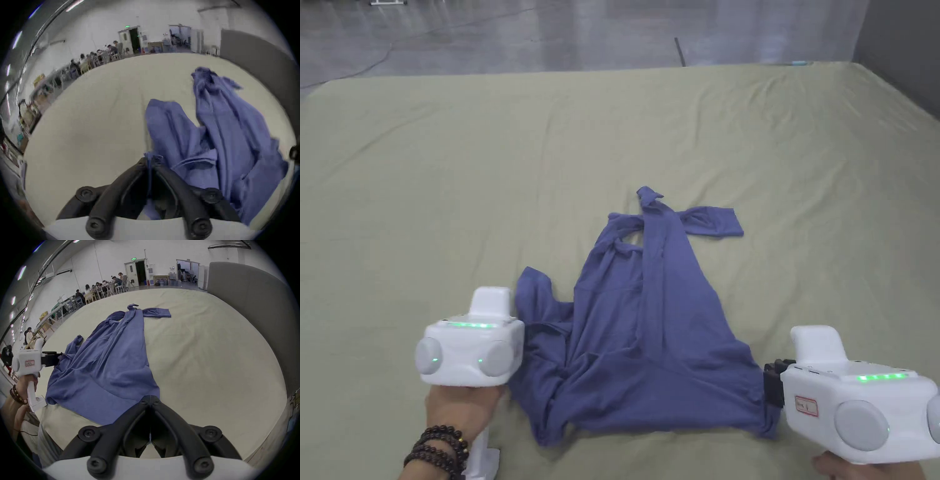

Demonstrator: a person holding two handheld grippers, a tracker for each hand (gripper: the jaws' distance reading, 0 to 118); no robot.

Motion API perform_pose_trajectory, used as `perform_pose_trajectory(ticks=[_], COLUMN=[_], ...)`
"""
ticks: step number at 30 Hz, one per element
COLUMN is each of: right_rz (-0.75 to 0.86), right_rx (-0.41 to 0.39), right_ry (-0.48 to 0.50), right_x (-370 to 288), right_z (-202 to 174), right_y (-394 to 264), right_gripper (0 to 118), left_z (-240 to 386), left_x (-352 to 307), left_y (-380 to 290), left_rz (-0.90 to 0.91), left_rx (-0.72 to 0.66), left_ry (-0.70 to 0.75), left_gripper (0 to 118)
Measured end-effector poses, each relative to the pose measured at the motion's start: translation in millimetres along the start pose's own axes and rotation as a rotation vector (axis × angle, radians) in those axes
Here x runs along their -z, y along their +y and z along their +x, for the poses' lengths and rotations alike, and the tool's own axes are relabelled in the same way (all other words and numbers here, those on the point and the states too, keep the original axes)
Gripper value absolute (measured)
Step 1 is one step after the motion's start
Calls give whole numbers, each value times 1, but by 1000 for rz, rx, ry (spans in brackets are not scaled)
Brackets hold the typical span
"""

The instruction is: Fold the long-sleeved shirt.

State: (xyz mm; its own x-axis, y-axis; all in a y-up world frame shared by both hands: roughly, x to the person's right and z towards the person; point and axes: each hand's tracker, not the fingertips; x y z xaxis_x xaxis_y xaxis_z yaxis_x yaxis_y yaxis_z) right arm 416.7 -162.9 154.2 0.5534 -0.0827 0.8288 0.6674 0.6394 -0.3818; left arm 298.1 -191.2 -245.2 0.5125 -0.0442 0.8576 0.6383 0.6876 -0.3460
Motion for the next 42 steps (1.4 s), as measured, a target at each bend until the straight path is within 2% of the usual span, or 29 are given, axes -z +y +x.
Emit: perform_pose_trajectory(ticks=[1, 3, 4, 5, 6, 7, 10, 15, 16, 17, 18, 19, 20, 21, 22, 23, 24, 26, 27, 28, 29, 30, 33, 37, 42], right_rz=[11, 42, 51, 54, 53, 45, 22, -77, -98, -112, -117, -133, -165, -138, -116, -114, -102, -52, -3, 44, 88, 148, 274, 396, 517], right_rx=[0, 15, 25, 30, 36, 40, 43, 52, 42, 32, 17, -3, -22, -42, -95, -125, -92, -39, 25, 49, 34, 21, 57, -27, -65], right_ry=[1, 3, 2, 5, 6, 10, -20, -10, -10, -7, -3, -10, -4, -24, -43, -16, -26, 7, 36, 54, 49, 1, 55, 15, 3], right_x=[-3, -8, -9, -10, -10, -12, -5, 21, 26, 33, 40, 46, 54, 55, 51, 44, 40, 28, 15, 5, -7, -22, -57, -77, -95], right_z=[2, 8, 10, 13, 14, 12, 11, 11, 9, 6, 3, -1, -5, -10, -13, -17, -17, -5, 2, 6, 8, 9, 17, 22, 19], right_y=[2, 6, 8, 9, 10, 10, 6, -5, -7, -10, -13, -15, -18, -21, -21, -19, -18, -8, -1, 6, 18, 33, 83, 159, 265], right_gripper=[2, 2, 15, 40, 72, 92, 91, 89, 78, 60, 60, 53, 36, 33, 26, 14, 9, 6, 6, 6, 6, 6, 6, 6, 6], left_z=[-7, -23, -32, -39, -43, -47, -53, -55, -53, -53, -54, -54, -55, -56, -57, -59, -60, -66, -69, -72, -74, -76, -85, -92, -91], left_x=[-12, -37, -46, -58, -68, -78, -94, -99, -100, -99, -99, -98, -96, -96, -96, -97, -99, -108, -116, -123, -132, -140, -159, -177, -189], left_y=[3, 11, 15, 19, 21, 22, 24, 20, 19, 18, 16, 15, 12, 11, 10, 9, 7, 8, 11, 15, 22, 31, 62, 117, 212], left_rz=[52, 99, 134, 161, 178, 211, 231, 234, 234, 226, 222, 219, 215, 211, 206, 202, 202, 222, 258, 289, 314, 328, 390, 493, 620], left_rx=[-24, -85, -114, -128, -139, -152, -165, -183, -189, -191, -193, -196, -199, -201, -207, -216, -222, -233, -231, -227, -213, -210, -240, -251, -282], left_ry=[34, -4, -12, -27, -42, -49, -61, -69, -68, -68, -67, -67, -66, -60, -50, -35, -28, -29, -38, -44, -43, -29, -22, -25, -39], left_gripper=[0, 0, 0, 0, 0, 0, 0, 0, 0, 0, 0, 0, 0, 0, 0, 0, 0, 0, 0, 0, 0, 0, 0, 0, 0])
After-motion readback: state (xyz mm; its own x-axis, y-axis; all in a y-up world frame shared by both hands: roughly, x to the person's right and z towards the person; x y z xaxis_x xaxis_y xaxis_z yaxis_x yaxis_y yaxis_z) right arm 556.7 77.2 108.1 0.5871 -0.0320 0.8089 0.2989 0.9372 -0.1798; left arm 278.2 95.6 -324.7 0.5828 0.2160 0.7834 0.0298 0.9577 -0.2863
